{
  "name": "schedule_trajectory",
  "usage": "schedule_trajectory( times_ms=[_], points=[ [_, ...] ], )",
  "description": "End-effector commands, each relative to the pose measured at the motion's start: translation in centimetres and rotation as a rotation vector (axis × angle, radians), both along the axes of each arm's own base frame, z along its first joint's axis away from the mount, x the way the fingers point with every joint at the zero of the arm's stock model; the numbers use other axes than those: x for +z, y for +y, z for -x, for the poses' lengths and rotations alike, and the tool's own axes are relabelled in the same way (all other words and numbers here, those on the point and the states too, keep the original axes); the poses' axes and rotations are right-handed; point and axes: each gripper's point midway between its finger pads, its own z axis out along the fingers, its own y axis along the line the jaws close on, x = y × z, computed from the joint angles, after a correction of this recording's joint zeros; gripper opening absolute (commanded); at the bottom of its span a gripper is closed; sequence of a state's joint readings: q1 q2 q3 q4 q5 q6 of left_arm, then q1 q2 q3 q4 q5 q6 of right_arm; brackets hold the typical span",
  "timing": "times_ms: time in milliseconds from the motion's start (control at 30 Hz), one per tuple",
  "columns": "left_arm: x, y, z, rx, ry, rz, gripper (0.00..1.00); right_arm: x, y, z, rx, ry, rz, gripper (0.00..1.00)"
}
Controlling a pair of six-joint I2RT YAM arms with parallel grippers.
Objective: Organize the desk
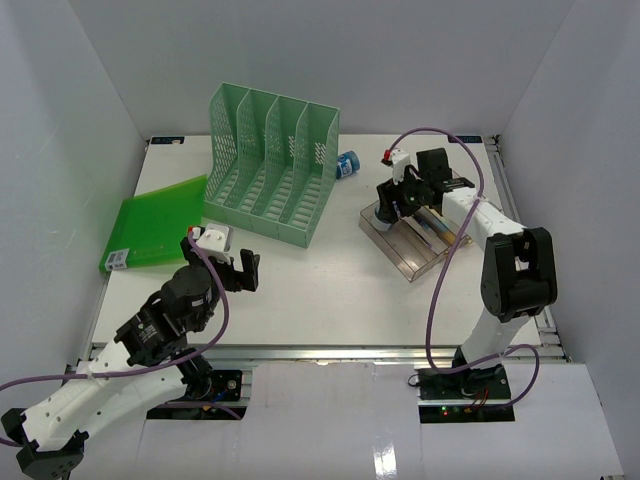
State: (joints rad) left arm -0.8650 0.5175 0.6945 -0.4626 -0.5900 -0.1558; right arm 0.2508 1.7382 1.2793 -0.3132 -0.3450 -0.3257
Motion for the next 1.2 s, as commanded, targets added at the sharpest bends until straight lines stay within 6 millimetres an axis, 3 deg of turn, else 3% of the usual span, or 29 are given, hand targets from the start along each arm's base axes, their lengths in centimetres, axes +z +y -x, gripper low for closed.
schedule_trajectory(
  times_ms=[0,67,167,300,467,567,633,700,767,800,933,1033,1167],
  points=[
    [0.3,0.0,-0.1,-0.001,-0.015,0.008,0.98,4.3,1.0,-1.8,0.039,-0.108,-0.039,0.68],
    [0.4,0.0,-0.1,-0.002,-0.015,0.008,0.98,5.5,1.4,-2.0,0.060,-0.132,-0.057,0.82],
    [0.3,0.0,-0.1,0.000,-0.014,0.006,0.98,6.7,2.3,-2.3,0.104,-0.152,-0.081,0.90],
    [0.3,0.1,-0.1,0.007,-0.013,0.003,0.98,7.7,3.7,-4.0,0.148,-0.152,-0.102,0.90],
    [0.2,0.3,-0.2,0.017,-0.013,-0.001,0.98,7.1,5.2,-6.6,0.162,-0.167,-0.116,0.90],
    [0.0,0.4,-0.4,0.026,-0.009,-0.014,0.98,7.0,6.9,-9.3,0.177,-0.240,-0.135,0.90],
    [-0.2,0.3,-0.4,0.028,-0.004,-0.021,0.98,5.5,8.1,-11.0,0.176,-0.243,-0.161,0.90],
    [-0.3,0.3,-0.5,0.031,0.001,-0.024,0.98,5.8,9.0,-13.1,0.170,-0.272,-0.192,0.90],
    [-0.5,0.3,-0.6,0.032,0.005,-0.030,0.98,4.4,9.5,-15.1,0.100,-0.231,-0.221,0.90],
    [-0.5,0.3,-0.6,0.034,0.005,-0.032,0.98,3.0,9.6,-15.7,0.072,-0.196,-0.230,0.90],
    [-0.6,0.3,-0.6,0.038,0.006,-0.034,0.98,1.9,8.9,-18.6,-0.063,-0.225,-0.206,0.90],
    [-0.7,0.3,-0.7,0.038,0.006,-0.038,0.98,1.3,8.5,-19.4,-0.091,-0.244,-0.183,0.90],
    [-0.9,0.2,-0.8,0.033,0.011,-0.047,0.98,0.8,9.5,-19.0,-0.035,-0.230,-0.215,0.90]
  ],
)
